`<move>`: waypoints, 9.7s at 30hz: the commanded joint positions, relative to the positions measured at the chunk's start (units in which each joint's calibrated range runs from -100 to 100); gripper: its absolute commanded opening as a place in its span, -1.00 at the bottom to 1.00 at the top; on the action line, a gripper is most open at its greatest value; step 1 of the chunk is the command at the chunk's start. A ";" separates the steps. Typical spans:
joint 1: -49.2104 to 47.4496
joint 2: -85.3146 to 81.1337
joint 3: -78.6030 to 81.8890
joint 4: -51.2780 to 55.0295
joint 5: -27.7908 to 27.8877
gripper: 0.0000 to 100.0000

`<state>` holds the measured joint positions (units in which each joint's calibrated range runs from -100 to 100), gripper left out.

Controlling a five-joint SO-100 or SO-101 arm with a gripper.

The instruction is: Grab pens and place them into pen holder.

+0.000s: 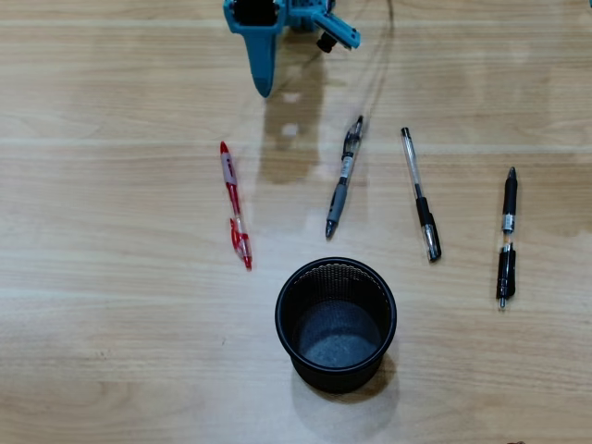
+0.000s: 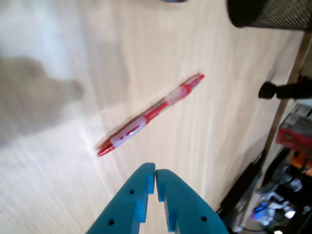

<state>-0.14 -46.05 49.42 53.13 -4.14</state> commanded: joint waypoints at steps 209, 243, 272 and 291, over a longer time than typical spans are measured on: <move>-21.12 56.28 -53.68 21.45 -57.23 -0.96; -19.20 64.52 -41.37 4.68 -57.96 -0.69; -15.45 51.10 -58.20 16.35 -57.38 -0.96; -14.81 44.99 -76.12 7.42 -54.24 -0.96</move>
<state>-15.77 1.70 -24.49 67.98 -60.00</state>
